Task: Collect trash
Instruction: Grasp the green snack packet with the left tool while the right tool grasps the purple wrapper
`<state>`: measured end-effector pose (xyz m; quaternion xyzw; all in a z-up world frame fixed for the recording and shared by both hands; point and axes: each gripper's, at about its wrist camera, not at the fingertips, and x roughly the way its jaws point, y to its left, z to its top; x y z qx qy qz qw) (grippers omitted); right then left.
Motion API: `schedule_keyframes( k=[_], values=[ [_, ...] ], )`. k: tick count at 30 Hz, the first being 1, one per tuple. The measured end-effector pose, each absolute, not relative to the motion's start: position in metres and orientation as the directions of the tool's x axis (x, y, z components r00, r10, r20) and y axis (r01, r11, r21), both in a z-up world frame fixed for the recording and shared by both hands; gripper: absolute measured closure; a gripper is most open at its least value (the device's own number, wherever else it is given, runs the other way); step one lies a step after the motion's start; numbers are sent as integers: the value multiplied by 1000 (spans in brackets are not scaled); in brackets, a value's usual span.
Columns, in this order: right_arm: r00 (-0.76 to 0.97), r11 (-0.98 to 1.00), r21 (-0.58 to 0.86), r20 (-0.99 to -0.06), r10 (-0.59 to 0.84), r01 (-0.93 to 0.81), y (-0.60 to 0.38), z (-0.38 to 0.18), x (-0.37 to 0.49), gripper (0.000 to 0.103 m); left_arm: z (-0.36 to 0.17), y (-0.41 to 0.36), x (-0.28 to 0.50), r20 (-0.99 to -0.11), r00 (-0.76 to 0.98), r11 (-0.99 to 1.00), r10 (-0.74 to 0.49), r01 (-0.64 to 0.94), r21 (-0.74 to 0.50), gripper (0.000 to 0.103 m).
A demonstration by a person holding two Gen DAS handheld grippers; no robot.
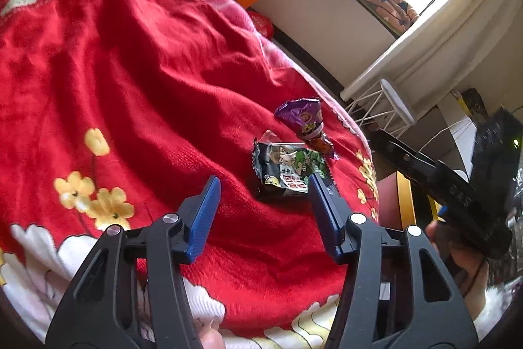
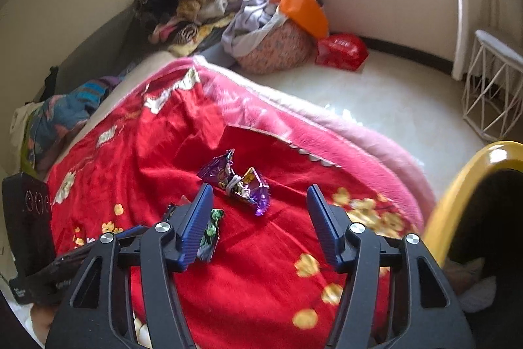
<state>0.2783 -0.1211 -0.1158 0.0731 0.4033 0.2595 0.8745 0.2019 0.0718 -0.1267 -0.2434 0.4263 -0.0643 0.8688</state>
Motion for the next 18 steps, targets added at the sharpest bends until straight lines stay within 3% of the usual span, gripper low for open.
schedule_keyframes(
  k=[10,18],
  values=[
    [439,824,396,-706,555,-406,-97,-140,312,51,-140,77,209,-707,612,848,-355,-109,-519,61],
    [400,808,435,-710,579,-398,-93,-154,315,72,-141,81,209,-692,616,831,-377,-106,-547,76]
  ],
)
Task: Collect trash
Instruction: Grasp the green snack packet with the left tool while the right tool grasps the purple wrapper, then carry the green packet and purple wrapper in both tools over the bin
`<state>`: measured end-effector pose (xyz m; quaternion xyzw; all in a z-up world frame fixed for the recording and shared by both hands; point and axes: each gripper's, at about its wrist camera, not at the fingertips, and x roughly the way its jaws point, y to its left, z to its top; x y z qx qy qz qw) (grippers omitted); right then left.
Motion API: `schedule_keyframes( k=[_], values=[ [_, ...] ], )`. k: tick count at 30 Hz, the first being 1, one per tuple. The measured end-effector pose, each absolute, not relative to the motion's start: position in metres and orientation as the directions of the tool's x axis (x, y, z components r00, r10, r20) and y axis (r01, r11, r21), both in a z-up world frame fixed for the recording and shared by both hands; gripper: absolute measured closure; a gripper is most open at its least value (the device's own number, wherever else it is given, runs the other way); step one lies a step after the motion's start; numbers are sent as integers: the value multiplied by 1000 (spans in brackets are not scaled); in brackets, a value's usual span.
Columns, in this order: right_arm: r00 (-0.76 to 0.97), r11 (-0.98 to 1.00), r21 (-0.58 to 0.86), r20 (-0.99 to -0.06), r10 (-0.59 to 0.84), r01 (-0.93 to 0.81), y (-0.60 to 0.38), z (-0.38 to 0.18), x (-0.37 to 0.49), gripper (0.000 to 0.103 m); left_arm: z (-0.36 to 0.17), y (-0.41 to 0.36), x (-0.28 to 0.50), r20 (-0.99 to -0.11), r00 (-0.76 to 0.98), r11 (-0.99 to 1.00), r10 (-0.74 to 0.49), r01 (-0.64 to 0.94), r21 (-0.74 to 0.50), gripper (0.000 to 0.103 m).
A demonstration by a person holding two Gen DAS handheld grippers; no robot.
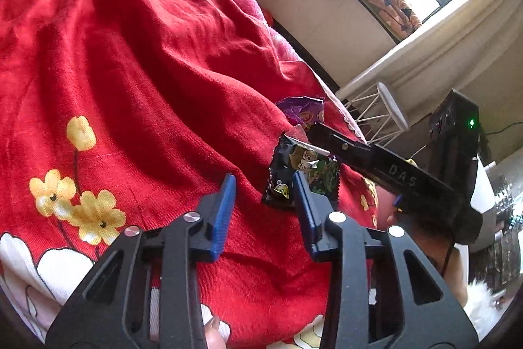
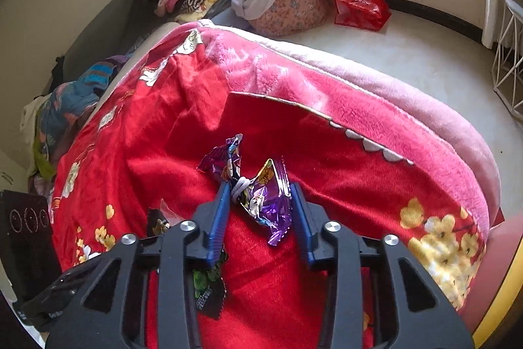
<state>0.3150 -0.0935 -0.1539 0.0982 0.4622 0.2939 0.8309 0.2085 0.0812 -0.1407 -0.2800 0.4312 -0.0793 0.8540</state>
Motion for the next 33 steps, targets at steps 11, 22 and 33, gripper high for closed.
schedule_keyframes(
  k=[11,22,33],
  values=[
    [564,847,404,-632,531,-344,-138,-125,274,77,-123,64,203,-654,621,828,-431,-16,-560,97],
    [709,866,416,-520,476,-276,-206,-93,230,78,-87,30,191,-596,654,835,-466,103,-541,98],
    [776,879,435,-479,410,-196,-271,-82,196,78,-60,-8,181,-563,649,831,-511,206,-517,98]
  ],
)
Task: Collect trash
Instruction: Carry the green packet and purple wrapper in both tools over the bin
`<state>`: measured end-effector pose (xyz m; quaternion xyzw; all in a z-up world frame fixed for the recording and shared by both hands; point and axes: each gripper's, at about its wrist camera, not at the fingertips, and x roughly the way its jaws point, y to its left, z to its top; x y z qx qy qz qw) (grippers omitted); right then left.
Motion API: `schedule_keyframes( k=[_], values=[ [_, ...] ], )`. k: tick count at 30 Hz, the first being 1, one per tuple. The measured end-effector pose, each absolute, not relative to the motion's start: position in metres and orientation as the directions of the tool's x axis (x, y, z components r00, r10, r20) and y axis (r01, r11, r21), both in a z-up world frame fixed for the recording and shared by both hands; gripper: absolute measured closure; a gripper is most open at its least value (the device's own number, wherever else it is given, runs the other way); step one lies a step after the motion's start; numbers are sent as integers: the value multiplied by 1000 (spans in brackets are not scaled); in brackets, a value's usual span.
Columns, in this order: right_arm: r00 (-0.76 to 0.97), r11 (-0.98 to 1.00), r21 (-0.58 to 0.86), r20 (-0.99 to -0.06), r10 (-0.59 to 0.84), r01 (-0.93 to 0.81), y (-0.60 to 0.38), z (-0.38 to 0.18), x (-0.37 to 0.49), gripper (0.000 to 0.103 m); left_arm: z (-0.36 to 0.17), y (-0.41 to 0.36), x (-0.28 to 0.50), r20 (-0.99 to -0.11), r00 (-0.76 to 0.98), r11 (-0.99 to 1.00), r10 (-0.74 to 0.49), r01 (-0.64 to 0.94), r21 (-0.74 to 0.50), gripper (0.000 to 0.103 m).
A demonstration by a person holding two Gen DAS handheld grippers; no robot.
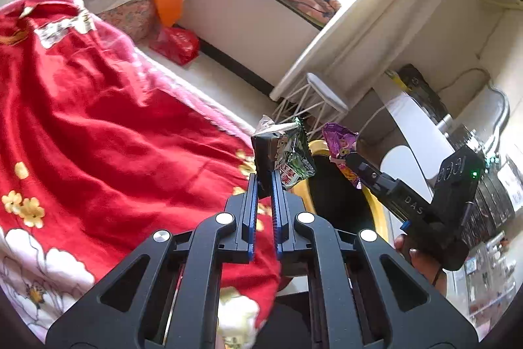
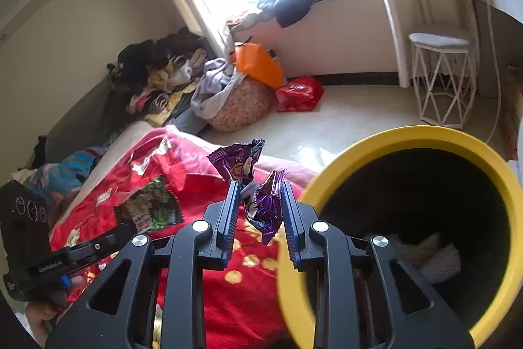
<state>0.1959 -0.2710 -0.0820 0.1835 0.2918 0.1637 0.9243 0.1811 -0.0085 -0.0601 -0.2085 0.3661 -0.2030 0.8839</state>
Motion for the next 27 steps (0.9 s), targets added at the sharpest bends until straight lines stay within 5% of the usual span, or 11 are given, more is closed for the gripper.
schedule_keyframes(
  k=[27],
  values=[
    [841,883,468,-488,236,24,-366,-92,158,78,-43,-90,167,-569,600,826,-563,381,-415,98]
  ],
)
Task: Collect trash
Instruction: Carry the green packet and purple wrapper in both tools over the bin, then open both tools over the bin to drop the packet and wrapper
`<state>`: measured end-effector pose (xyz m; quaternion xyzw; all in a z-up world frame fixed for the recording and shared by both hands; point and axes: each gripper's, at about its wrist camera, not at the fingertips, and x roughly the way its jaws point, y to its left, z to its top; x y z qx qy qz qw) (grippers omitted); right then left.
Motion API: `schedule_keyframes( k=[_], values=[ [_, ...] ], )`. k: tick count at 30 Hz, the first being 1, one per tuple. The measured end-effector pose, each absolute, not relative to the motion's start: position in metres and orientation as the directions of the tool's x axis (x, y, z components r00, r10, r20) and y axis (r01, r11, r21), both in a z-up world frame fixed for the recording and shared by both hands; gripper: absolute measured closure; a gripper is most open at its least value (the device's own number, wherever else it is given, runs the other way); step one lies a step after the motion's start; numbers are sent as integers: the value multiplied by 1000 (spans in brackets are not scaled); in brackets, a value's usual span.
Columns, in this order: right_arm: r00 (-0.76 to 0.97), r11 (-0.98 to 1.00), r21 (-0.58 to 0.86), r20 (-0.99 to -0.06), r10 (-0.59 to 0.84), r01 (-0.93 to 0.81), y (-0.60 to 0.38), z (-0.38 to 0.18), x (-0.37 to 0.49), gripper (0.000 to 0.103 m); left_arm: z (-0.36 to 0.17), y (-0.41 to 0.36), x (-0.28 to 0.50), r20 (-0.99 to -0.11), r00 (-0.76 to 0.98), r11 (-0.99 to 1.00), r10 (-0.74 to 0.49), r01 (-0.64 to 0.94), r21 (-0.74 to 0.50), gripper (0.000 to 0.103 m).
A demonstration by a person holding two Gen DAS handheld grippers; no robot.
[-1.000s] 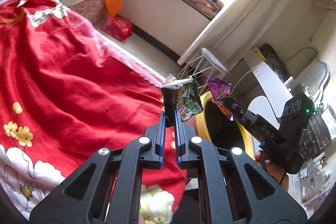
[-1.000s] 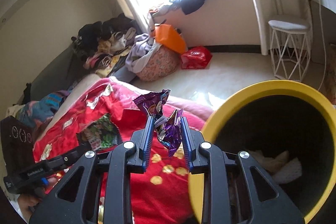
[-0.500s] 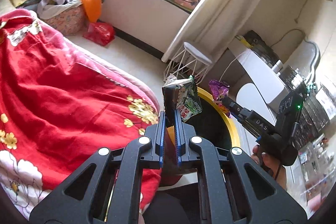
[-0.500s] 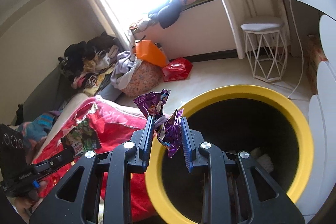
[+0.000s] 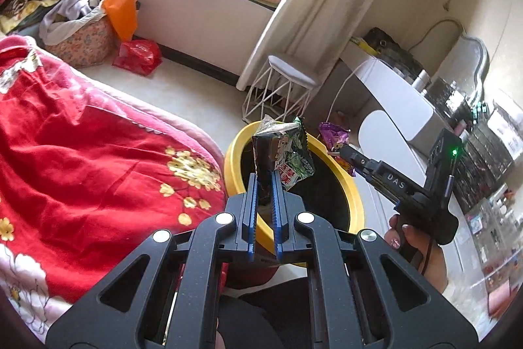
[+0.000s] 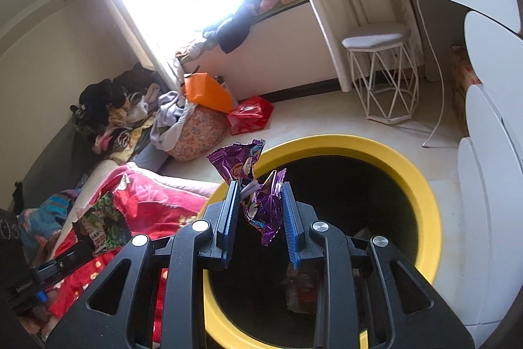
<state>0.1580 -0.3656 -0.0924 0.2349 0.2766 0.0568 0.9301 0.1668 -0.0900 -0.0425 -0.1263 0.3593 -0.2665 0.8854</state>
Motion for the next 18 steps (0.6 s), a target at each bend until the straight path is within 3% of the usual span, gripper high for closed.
schedule_keyframes(
  k=[18],
  values=[
    [813,846,522,-535,229,105,-398,-109,151,69,-67,-160,174,-676,504,830,-538,456,-321,98]
  ],
)
